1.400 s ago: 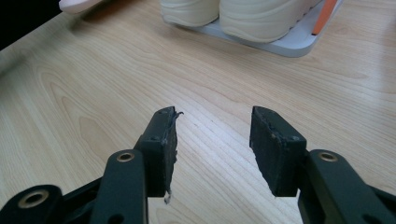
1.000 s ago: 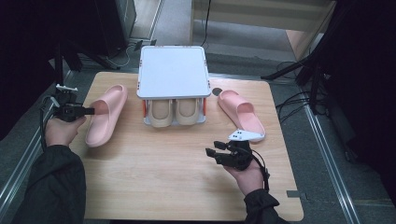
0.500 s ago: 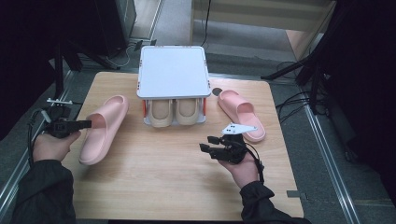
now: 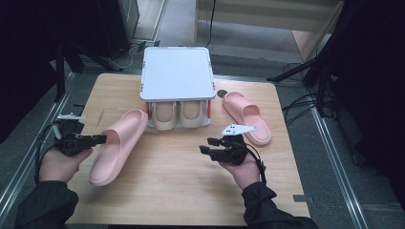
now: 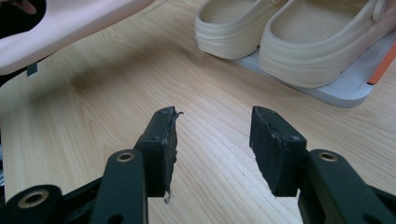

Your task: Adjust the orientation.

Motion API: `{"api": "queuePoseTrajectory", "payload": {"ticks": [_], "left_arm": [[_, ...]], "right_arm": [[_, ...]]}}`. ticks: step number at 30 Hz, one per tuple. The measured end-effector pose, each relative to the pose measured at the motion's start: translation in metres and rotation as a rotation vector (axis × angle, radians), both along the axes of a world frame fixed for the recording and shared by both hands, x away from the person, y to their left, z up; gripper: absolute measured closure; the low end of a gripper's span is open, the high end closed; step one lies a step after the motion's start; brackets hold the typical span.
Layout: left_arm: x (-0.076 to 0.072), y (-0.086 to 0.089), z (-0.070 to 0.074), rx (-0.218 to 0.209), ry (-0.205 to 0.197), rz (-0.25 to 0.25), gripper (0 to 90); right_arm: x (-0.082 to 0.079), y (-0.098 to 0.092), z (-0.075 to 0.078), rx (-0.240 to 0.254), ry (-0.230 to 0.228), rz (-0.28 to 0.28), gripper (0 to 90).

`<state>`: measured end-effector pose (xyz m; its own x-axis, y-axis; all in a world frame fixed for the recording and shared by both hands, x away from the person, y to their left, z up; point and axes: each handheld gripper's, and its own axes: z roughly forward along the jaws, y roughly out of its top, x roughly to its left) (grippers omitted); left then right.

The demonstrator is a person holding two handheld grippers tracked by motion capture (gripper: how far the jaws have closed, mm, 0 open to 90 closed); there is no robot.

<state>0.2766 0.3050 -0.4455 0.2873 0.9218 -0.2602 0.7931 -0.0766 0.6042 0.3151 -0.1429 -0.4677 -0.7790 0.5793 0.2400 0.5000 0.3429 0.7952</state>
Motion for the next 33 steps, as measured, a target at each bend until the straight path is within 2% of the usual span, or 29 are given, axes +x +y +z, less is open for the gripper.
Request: {"api": "queuePoseTrajectory", "payload": {"ticks": [4, 5, 6, 11, 18, 22, 33], "left_arm": [[-0.004, -0.017, 0.001, -0.009, -0.009, -0.054, 84.8], [-0.005, -0.027, 0.001, -0.011, -0.014, -0.076, 84.8], [-0.005, -0.027, 0.001, -0.011, -0.014, -0.076, 84.8], [-0.007, -0.047, -0.002, -0.024, -0.016, -0.137, 84.7], [-0.007, -0.074, -0.012, -0.014, 0.002, -0.215, 84.4], [-0.003, -0.085, -0.023, 0.007, 0.023, -0.232, 84.2], [0.008, -0.104, -0.041, 0.04, 0.022, -0.243, 83.2]], "right_arm": [[0.0, -0.001, 0.0, -0.001, 0.001, -0.005, 52.2], [0.0, -0.001, 0.0, -0.001, 0.002, -0.006, 52.2], [0.0, -0.001, 0.0, -0.001, 0.002, -0.006, 52.2], [0.0, -0.001, 0.0, -0.004, 0.001, -0.003, 52.3], [0.0, 0.0, -0.001, -0.007, 0.001, -0.001, 52.5], [-0.001, 0.001, -0.002, -0.009, 0.005, -0.001, 52.6], [0.0, 0.005, -0.007, -0.027, 0.015, -0.002, 53.2]]}}
